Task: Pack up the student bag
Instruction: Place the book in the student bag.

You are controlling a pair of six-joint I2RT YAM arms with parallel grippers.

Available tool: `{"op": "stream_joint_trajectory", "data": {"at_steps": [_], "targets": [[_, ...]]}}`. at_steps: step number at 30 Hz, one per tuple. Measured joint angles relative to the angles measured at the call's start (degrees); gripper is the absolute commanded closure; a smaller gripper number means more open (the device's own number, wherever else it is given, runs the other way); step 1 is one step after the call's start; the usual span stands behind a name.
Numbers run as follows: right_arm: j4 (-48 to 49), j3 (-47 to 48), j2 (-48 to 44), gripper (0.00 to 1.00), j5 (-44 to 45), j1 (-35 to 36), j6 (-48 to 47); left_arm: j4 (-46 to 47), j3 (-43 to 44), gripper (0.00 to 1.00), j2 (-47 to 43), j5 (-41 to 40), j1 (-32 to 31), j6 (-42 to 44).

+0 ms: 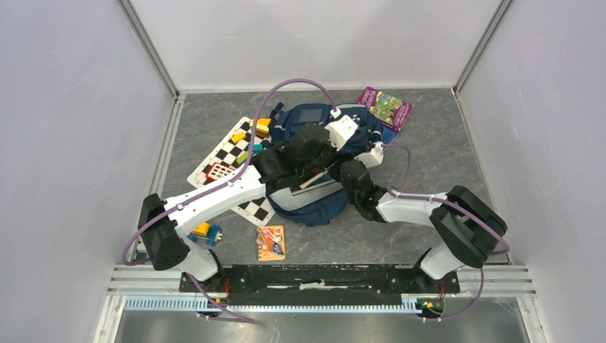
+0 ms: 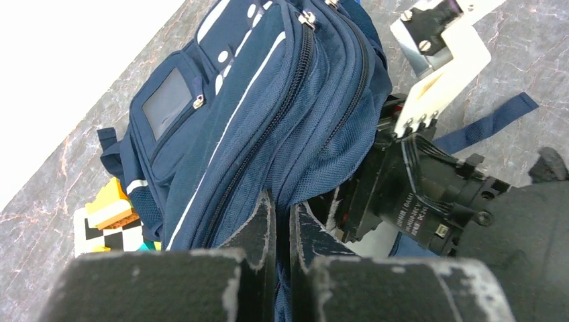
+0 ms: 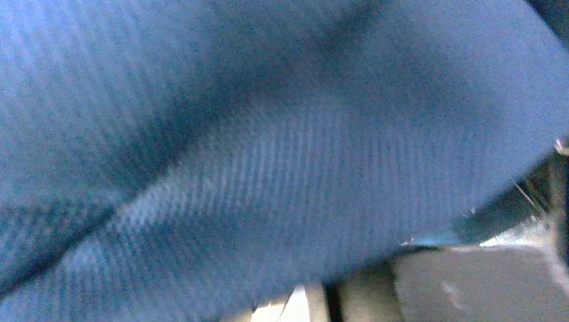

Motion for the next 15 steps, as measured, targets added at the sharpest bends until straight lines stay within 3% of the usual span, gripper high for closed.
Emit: {"op": "stream_joint_trajectory", "data": {"at_steps": [6,12,15], "targets": [[-0.3,0.7,1.4,0.25,-0.2,-0.7,-5.0,0.0,0.0,0.98,-0.5,0.1,0.4,-0.3],[-2.2,-3.5,-4.5,0.07,-0.5,-0.9,-13.3,-0.1,0.0,0.98,-0.5,0.2,0.8,-1.2],[-5.6,-3.5,-9.1,0.05,0.0,-0.9,-20.9,0.0,0.0,0.98,-0.5,0.2,1.2,-1.8]]}}
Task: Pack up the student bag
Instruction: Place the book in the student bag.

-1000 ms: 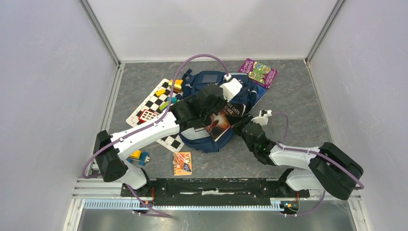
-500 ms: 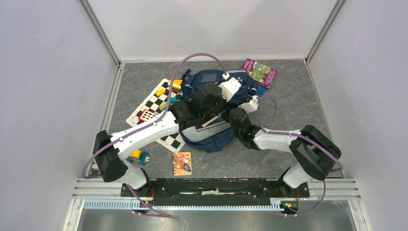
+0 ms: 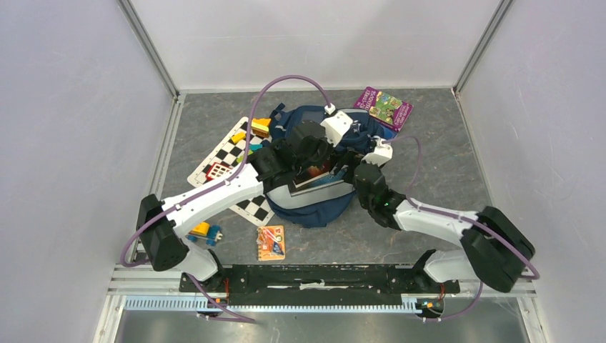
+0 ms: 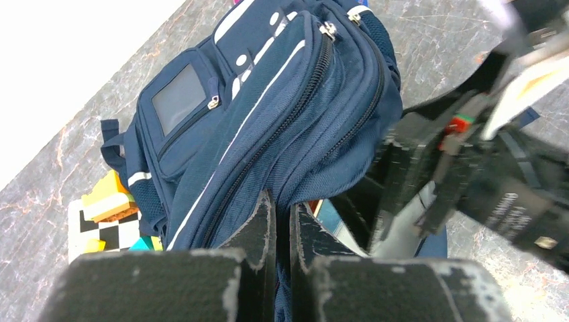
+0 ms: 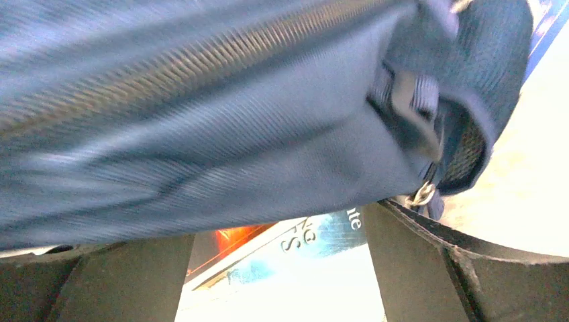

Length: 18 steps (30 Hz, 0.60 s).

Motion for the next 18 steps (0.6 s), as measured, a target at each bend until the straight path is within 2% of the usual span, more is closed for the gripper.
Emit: {"op": "stream_joint_trajectory", "data": {"at_steps": [5,12,15,18], "targets": [[-5.8,0.0,-9.3,0.02,-0.5,-0.2,-11.5,-1.1,0.0,0.98,0.0,0.2,1.1,-1.1],[-13.1,-4.7,-27.6,0.02,-2.1,-1.5,-25.2,-2.2,0.9,0.98,0.0,1.0,4.0,-3.1],[-17.9,-4.7,-31.1,0.02,-3.3,-5.8,-29.1,-2.7,1.3,0.98,0.0,2.7,6.5,-5.3],[-23.5,-3.5,-30.6,0.02,-3.6,-13.6,-31.2,-2.7,1.2,0.98,0.0,4.6,7.9,-6.9]]}}
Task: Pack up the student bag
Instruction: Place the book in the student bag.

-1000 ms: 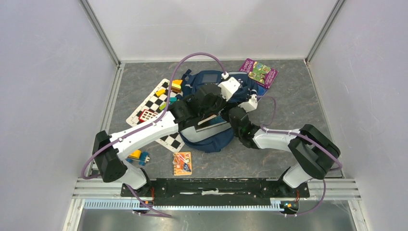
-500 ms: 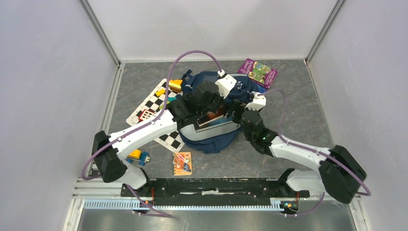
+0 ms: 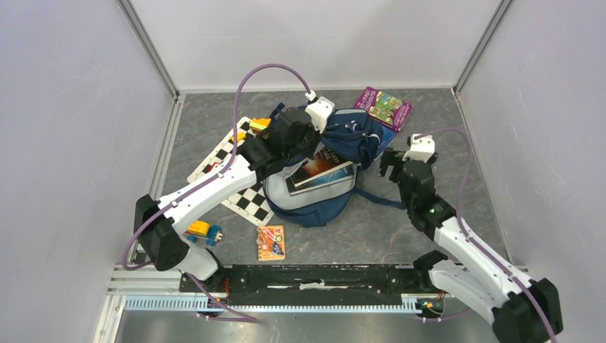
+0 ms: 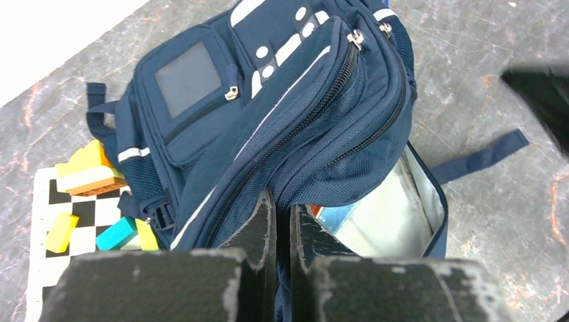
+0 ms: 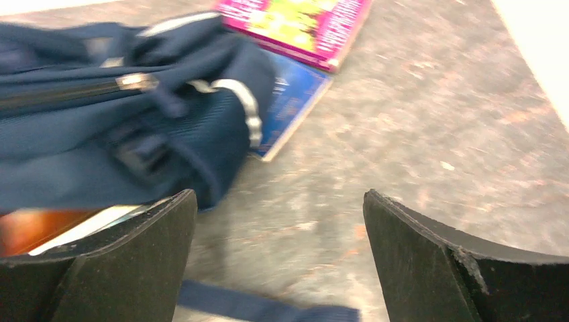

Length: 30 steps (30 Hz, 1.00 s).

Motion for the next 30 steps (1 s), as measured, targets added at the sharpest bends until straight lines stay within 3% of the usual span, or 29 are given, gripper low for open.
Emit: {"op": "stream_joint_trajectory", "data": {"at_steps": [7,15,25,30], "targets": [[-3.5,7.4,16.1,0.02,-11.6,-20.2,-1.0,0.1,-3.5,0.98,-2.1,2.6,0.0,-0.7],[-0.6,27.8,43.7,0.02,-32.8,-33.2,-4.5,0.1,-4.0,0.98,-2.7,2.3,0.0,-0.7],[0.9,50.4,69.4,0.02,-46.3,-39.8,-6.5,-0.1,-4.0,0.98,-2.7,2.4,0.0,-0.7],[1.2,60.8,79.4,0.02,-48.6,-40.4,-5.6,-0.2,-4.0,0.98,-2.7,2.5,0.0,-0.7]]}}
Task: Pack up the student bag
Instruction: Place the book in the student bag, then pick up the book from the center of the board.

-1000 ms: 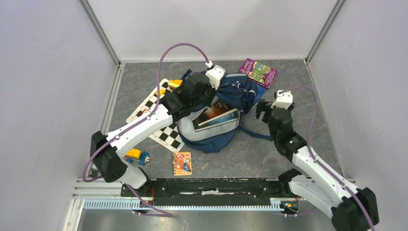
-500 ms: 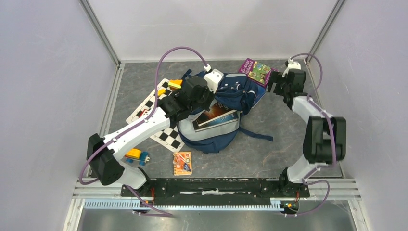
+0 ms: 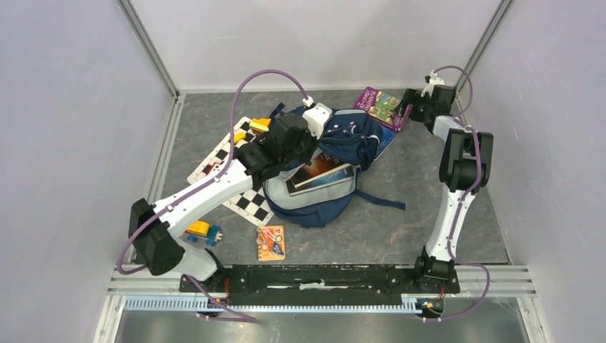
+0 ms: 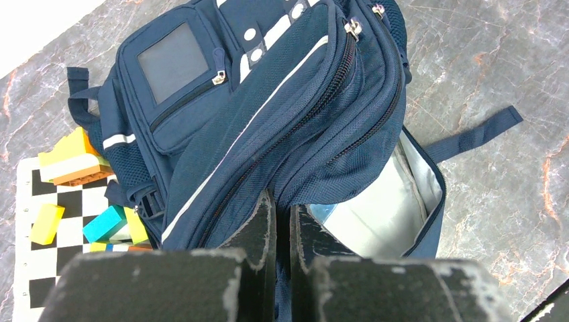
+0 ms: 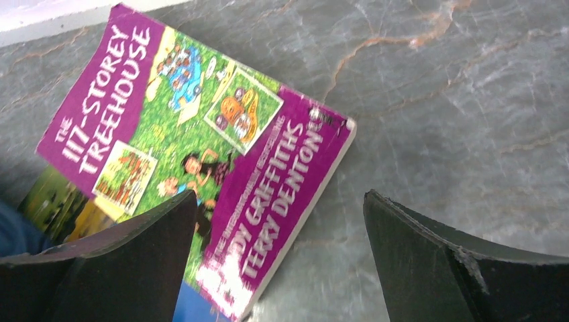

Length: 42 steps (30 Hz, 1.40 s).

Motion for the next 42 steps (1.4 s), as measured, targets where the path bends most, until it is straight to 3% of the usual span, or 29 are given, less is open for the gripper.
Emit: {"op": "stream_joint_trajectory", "data": {"at_steps": [13,22,27,31,37,42], "targets": [[-1.0,19.6,15.5,0.02,2.0,-1.4,7.0,-0.2,0.0,0.98,0.0,0.2,0.3,0.0],[5.2,26.2,22.0,0.03,-12.2,-3.3,11.2,-0.2,0.0,0.98,0.0,0.7,0.8,0.0],[10.1,24.2,22.9,0.13,-23.5,-3.4,13.3,-0.2,0.0,0.98,0.0,1.4,1.0,0.0],[11.5,18.4,20.0,0.22,-27.2,-3.3,10.2,-0.2,0.0,0.98,0.0,1.6,1.0,0.0],[2.4,12.9,13.8,0.21,-23.5,-2.7,0.5,-0.2,0.0,0.98,0.0,2.0,1.0,-0.3],[-2.6,10.6,10.7,0.34,-18.1,-1.2,-6.0,-0.2,0.0,0.98,0.0,2.0,1.1,-0.4]]}}
